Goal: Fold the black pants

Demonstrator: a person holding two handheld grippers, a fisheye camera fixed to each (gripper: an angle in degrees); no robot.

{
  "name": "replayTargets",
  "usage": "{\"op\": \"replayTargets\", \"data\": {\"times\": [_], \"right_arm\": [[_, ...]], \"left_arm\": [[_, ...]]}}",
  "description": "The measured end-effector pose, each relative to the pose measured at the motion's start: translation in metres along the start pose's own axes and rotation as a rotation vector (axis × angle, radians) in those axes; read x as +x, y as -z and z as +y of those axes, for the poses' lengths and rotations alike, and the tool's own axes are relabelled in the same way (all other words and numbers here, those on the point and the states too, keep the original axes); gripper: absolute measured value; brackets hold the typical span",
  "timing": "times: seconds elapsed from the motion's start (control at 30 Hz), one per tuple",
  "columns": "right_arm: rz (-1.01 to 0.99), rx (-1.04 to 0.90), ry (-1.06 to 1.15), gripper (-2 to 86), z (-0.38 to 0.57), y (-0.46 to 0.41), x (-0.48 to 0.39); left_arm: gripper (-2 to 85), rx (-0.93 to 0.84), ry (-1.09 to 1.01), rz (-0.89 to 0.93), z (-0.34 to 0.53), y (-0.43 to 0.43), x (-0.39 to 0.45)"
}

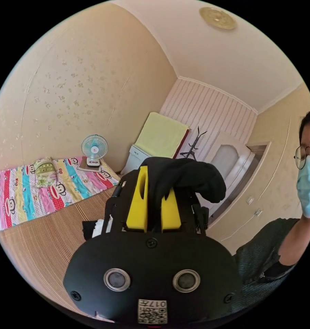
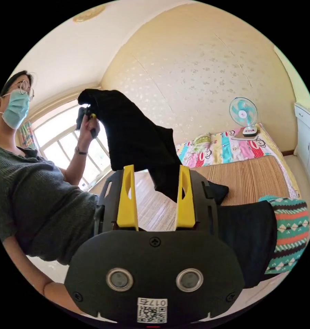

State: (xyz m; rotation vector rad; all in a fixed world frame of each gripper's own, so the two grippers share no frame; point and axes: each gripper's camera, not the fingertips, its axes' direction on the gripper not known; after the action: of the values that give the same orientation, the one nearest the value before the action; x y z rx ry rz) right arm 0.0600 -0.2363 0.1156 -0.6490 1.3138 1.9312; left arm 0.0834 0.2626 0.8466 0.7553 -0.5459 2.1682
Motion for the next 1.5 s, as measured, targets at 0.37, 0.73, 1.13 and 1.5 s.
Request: {"op": "replayTargets", "data": {"times": [0.37, 0.73, 1.13, 1.5], "right_arm": [[0.113, 0.198, 0.443, 18.2, -0.074, -0.054, -0.179], [-0.065, 0.492, 0.656, 5.6, -0.240, 0.042, -0.288], [-0.115, 0.340, 0.840, 5.7, -0.340, 0.064, -0.409], [0.030, -0.051, 0.553, 5.8, -0.465, -0.133, -0.281]], "left_arm": [[5.4, 0.261, -0.093, -0.105, -0.083, 0.104, 0.111], [6.1, 0.172, -0.033, -0.136, -0.153, 0.245, 0.101], [4.2, 0.484, -0.193, -0.401, -0.205, 0.356, 0.170], [4.1, 0.336, 0.131, -0.326, -0.286, 0.309, -0.050]]}}
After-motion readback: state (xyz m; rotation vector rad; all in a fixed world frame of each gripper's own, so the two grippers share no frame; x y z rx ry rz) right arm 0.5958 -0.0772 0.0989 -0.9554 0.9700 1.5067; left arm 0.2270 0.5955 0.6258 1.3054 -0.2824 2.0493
